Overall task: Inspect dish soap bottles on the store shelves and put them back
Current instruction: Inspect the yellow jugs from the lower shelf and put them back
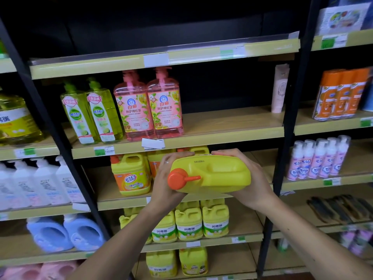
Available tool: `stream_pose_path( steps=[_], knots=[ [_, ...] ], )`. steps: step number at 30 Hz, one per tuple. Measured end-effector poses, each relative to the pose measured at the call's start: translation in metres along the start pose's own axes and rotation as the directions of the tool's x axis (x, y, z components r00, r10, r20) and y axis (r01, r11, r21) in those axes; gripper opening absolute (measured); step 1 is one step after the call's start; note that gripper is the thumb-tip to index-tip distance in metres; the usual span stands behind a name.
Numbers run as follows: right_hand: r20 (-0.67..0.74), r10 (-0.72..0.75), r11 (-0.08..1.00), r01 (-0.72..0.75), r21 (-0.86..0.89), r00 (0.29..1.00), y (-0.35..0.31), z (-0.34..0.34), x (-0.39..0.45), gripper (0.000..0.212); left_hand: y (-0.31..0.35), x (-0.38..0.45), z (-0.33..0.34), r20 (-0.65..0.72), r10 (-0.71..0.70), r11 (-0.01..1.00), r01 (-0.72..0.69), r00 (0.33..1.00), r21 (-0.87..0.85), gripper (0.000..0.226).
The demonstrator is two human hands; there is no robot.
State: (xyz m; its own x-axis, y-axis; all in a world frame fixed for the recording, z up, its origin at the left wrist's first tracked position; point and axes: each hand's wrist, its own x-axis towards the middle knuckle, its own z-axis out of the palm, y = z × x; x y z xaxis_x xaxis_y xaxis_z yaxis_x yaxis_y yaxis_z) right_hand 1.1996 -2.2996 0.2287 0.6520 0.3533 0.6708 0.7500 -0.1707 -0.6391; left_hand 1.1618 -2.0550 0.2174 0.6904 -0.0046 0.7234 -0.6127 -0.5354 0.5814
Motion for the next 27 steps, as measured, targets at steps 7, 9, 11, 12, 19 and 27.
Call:
stream_pose_path(
  steps=[7, 9, 11, 12, 19, 27],
  knots=[
    [0.188, 0.241, 0.948, -0.272, 0.163, 0.952, -0.005, -0.007, 0.013, 0.088, 0.007, -0.006, -0.009, 0.29, -0.255, 0.965, 0.26, 0.922, 0.02, 0.075],
    [0.214, 0.229, 0.94, -0.273, 0.206, 0.95, -0.002, -0.004, 0.012, 0.093, 0.01, -0.011, -0.009, 0.286, -0.294, 0.951, 0.309, 0.912, -0.008, 0.078],
    [0.234, 0.238, 0.931, -0.29, 0.22, 0.943, -0.001, -0.002, 0.016, 0.094, 0.013, -0.014, -0.012, 0.278, -0.343, 0.928, 0.37, 0.897, -0.051, 0.081],
    [0.247, 0.256, 0.919, -0.314, 0.237, 0.935, -0.001, -0.001, 0.019, 0.093, 0.016, -0.016, -0.014, 0.278, -0.37, 0.907, 0.41, 0.886, -0.1, 0.081],
    [0.42, 0.515, 0.593, -0.664, 0.455, 0.748, -0.015, 0.025, 0.036, 0.049, 0.036, -0.012, -0.013, 0.248, -0.698, 0.466, 0.688, 0.672, -0.556, 0.044],
    [0.552, 0.621, 0.441, -0.83, 0.341, 0.557, -0.028, 0.031, 0.06, 0.054, 0.042, 0.018, -0.026, 0.376, -0.819, 0.223, 0.845, 0.433, -0.486, 0.043]
  ],
)
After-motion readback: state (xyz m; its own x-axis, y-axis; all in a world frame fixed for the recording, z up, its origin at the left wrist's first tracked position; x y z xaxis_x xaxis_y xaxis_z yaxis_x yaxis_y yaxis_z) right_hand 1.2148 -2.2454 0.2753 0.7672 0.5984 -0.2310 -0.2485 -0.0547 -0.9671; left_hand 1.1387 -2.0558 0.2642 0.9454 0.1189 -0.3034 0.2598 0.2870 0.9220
